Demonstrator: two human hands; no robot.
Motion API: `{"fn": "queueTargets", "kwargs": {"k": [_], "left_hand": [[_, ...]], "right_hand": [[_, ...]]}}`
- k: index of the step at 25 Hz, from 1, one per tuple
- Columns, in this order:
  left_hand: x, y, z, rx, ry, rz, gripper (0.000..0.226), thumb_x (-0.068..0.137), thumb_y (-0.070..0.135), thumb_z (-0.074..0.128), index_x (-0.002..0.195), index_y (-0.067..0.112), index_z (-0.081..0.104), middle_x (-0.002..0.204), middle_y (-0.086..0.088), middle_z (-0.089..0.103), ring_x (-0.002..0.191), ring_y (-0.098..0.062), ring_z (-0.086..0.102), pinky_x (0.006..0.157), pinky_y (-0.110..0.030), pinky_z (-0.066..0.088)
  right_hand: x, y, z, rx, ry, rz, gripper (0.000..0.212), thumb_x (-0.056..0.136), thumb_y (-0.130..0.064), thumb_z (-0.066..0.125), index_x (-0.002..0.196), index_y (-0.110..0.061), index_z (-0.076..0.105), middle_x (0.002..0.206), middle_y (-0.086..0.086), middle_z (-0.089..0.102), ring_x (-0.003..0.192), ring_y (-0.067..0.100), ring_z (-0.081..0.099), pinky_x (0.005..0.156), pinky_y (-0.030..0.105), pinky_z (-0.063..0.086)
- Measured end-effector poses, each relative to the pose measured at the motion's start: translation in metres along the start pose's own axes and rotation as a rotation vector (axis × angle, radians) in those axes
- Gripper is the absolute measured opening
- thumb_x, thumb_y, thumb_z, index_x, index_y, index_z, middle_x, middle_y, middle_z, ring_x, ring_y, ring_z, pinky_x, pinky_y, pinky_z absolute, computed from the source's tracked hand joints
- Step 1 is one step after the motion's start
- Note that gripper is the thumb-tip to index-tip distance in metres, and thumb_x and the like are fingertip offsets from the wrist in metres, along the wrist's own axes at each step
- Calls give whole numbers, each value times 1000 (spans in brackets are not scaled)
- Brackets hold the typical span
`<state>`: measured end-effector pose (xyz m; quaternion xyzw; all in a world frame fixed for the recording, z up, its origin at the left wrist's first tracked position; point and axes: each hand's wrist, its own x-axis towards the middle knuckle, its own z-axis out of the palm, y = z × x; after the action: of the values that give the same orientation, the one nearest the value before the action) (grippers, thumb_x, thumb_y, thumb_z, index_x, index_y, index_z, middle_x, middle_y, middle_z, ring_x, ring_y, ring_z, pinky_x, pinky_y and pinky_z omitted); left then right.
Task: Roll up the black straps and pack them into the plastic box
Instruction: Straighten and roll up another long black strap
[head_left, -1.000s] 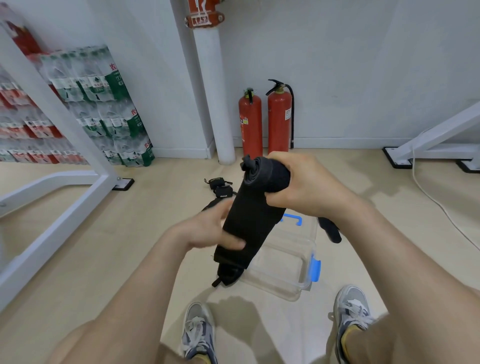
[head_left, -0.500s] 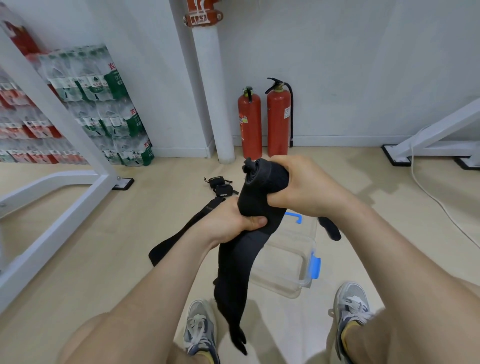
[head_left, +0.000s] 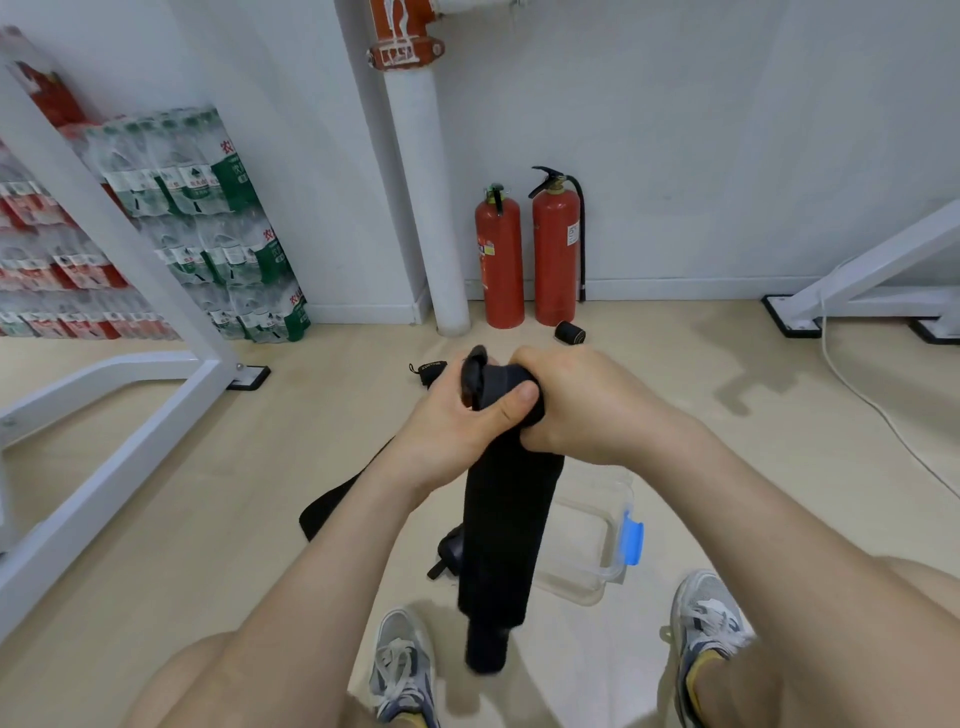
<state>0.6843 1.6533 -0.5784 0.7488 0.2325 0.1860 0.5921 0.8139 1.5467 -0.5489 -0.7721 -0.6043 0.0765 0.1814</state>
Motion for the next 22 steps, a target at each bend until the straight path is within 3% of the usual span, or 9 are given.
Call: {"fn": "queueTargets", "kwargs": {"k": [2, 6, 9, 13, 16, 19, 22], "left_hand": [[0, -1, 3, 11, 76, 17, 49, 62, 57, 81, 89, 23, 60, 82, 4, 65, 83, -15, 65, 81, -38, 55], [-1, 4, 2, -172, 139, 0, 46, 67, 37, 88, 98, 13, 64, 96, -10, 75, 94, -29, 73, 87, -52, 58], [1, 6, -1, -325, 197, 8, 52, 69, 28, 87, 110, 8, 62, 103, -13, 74, 97, -31, 73, 80, -48, 59], [0, 5, 1, -364, 265, 57, 49, 69, 21, 87, 108, 14, 59, 99, -6, 74, 95, -29, 73, 72, -42, 59], [-1, 3, 0, -302, 289, 102, 40, 68, 16, 85, 98, 23, 60, 87, 3, 73, 89, -23, 71, 75, -43, 59], [-3, 3, -4, -191, 271, 161, 40, 74, 1, 83, 94, 24, 56, 84, 5, 71, 84, -16, 69, 76, -43, 60], [-4, 4, -1, -54, 273, 187, 45, 72, -4, 83, 95, 23, 55, 87, 3, 67, 81, -9, 66, 76, -38, 60]], "right_hand": [[1, -3, 2, 11, -29, 15, 34, 73, -17, 70, 99, -22, 47, 81, -2, 58, 72, 21, 56, 54, 35, 44], [0, 11, -7, 409, -53, 97, 51, 69, -9, 75, 106, -27, 45, 78, 5, 65, 65, 18, 60, 56, 37, 51], [-1, 22, -5, 871, -44, 257, 52, 72, -9, 83, 114, -24, 55, 79, 4, 68, 62, 14, 59, 50, 29, 43], [2, 25, 6, 1283, -140, 412, 33, 84, -1, 73, 116, -4, 66, 84, 1, 69, 61, 7, 61, 43, 15, 32], [1, 24, 6, 1377, -193, 420, 27, 87, -1, 69, 113, -5, 66, 76, -2, 67, 59, 5, 60, 45, 13, 36], [-1, 23, 5, 1374, -238, 359, 36, 77, -32, 82, 106, -14, 71, 85, 5, 62, 68, 11, 56, 53, 19, 35], [-1, 16, 6, 1313, -167, 377, 35, 78, -48, 73, 96, -18, 71, 72, -4, 64, 56, 7, 52, 47, 21, 28]]}}
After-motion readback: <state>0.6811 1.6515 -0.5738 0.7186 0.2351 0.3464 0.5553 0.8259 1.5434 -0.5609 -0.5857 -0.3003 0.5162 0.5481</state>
